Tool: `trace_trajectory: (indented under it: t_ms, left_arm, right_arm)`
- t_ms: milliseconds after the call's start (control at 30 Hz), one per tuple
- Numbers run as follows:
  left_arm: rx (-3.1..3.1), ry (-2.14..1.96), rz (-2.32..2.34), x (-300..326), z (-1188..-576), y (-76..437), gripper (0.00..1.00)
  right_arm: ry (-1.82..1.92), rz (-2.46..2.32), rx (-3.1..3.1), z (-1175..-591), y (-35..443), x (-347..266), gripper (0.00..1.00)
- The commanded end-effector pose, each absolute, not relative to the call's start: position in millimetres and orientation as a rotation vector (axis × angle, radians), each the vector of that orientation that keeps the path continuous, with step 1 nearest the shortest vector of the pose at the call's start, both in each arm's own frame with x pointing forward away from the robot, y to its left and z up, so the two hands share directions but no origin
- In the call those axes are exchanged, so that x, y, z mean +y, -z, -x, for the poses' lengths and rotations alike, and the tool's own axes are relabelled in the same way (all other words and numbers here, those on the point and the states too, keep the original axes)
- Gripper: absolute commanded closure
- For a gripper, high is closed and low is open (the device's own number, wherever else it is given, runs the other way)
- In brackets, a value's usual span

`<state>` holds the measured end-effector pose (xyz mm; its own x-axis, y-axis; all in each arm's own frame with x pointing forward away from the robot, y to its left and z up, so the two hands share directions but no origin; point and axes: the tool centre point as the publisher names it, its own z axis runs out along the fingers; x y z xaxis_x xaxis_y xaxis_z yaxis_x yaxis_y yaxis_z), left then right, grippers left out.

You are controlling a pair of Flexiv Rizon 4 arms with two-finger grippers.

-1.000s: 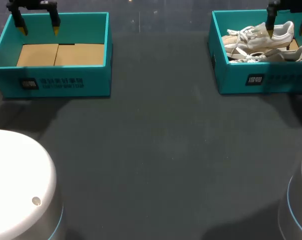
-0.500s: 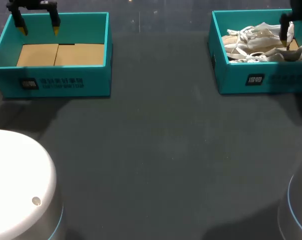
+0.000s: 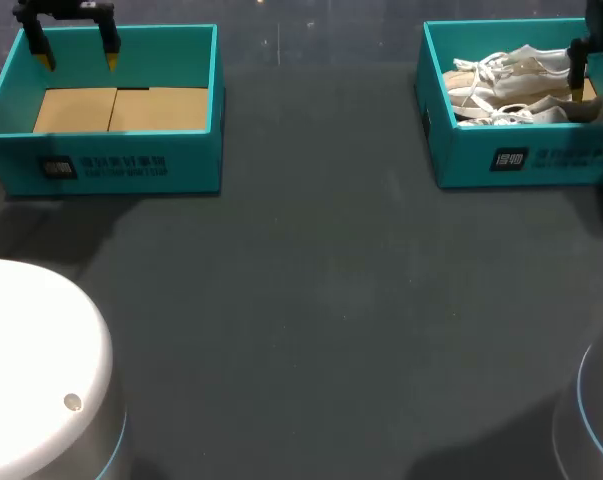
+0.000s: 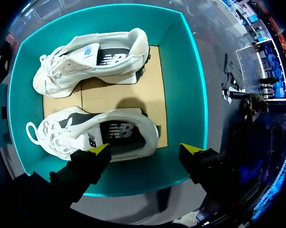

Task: Take the shoe out of the shoebox, open the shoe tongue, remove and reinsert the insole, then place the shoe into the shoebox

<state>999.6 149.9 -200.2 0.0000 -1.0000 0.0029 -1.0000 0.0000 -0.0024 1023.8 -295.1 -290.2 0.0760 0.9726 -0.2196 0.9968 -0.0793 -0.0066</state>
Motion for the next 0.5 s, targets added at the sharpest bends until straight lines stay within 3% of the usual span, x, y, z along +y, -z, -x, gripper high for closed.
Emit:
trace_trajectory:
  t_ms: [33,267,500]
  left_arm:
    - [-2.221,-0.004,-2.221,149.9,-999.6,200.2,0.0]
    - [-2.221,-0.004,-2.221,149.9,-999.6,200.2,0.0]
    - [-2.221,-0.004,-2.221,149.9,-999.6,200.2,0.0]
  right_arm:
    - [0.266,-2.196,2.041,-1033.3,301.6,-300.8,0.06]
    - [0.285,-2.218,2.053,-1037.6,318.5,-313.3,0.08]
    - [0.3,-2.24,2.063,-1038.4,334.1,-320.5,0.25]
